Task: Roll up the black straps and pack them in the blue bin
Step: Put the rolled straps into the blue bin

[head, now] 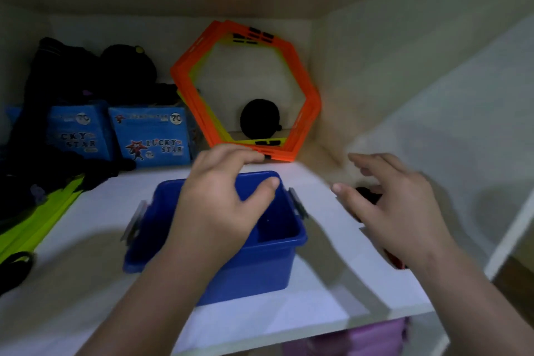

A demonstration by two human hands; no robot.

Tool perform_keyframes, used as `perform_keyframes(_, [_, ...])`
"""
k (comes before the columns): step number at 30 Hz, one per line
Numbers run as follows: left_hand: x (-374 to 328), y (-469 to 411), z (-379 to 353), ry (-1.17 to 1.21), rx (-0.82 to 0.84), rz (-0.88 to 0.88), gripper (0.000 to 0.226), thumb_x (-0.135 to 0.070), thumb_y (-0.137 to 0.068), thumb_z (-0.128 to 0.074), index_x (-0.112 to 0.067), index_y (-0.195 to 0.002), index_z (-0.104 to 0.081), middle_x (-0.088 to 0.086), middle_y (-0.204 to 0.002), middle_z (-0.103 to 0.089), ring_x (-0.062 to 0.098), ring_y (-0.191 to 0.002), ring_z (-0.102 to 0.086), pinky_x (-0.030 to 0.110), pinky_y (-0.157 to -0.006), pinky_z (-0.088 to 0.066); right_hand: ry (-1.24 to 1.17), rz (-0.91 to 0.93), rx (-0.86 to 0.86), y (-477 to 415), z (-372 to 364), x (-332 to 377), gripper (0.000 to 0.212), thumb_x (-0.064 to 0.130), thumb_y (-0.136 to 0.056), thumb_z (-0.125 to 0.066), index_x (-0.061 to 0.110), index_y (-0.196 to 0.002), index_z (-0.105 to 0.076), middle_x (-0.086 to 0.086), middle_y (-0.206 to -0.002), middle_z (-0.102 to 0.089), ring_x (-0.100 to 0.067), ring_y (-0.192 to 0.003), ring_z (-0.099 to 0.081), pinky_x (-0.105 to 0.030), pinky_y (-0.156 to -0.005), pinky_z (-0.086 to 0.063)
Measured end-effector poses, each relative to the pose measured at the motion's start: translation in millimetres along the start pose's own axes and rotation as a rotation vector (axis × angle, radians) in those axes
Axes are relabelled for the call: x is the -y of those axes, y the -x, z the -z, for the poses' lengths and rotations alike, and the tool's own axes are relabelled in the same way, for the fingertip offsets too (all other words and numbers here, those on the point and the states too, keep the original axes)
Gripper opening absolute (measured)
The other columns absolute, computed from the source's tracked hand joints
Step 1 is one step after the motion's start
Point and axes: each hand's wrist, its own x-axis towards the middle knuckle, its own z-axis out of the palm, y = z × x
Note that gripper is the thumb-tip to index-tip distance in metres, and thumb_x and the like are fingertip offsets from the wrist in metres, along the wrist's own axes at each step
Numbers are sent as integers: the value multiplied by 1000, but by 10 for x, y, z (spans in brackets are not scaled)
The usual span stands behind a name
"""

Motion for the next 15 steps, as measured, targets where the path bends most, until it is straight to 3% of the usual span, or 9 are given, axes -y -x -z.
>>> perform_keyframes(6, [-543, -224, -807, 163, 152, -25, 34, -44, -90, -62, -30, -121, -64, -15, -124, -56, 11, -116, -52, 27, -99, -40, 103, -127, -45, 143, 345, -554, 47, 50, -89, -62, 25, -129, -64, 5, -119, -64, -17, -104, -65, -42, -85, -57])
perform_keyframes(10, [-790, -231, -1300, 180, 240, -30, 37, -44, -91, -61, -27, -124, -62, -12, -126, -57, 9, -125, -45, 22, -96, -35, 160, -200, -6, 352, 486, -875, 47, 49, -94, -56, 25, -135, -58, 4, -126, -61, -14, -114, -61, -40, -92, -55])
perform_keyframes(15, [-891, -155, -1923, 203, 355, -7, 35, -41, -87, -65, -23, -117, -66, -7, -117, -64, 15, -114, -56, 25, -93, -42, 202, -252, 131, 592, 390, -1169, 45, 32, -98, -53, 17, -140, -51, -1, -135, -57, -19, -127, -52, -32, -104, -44])
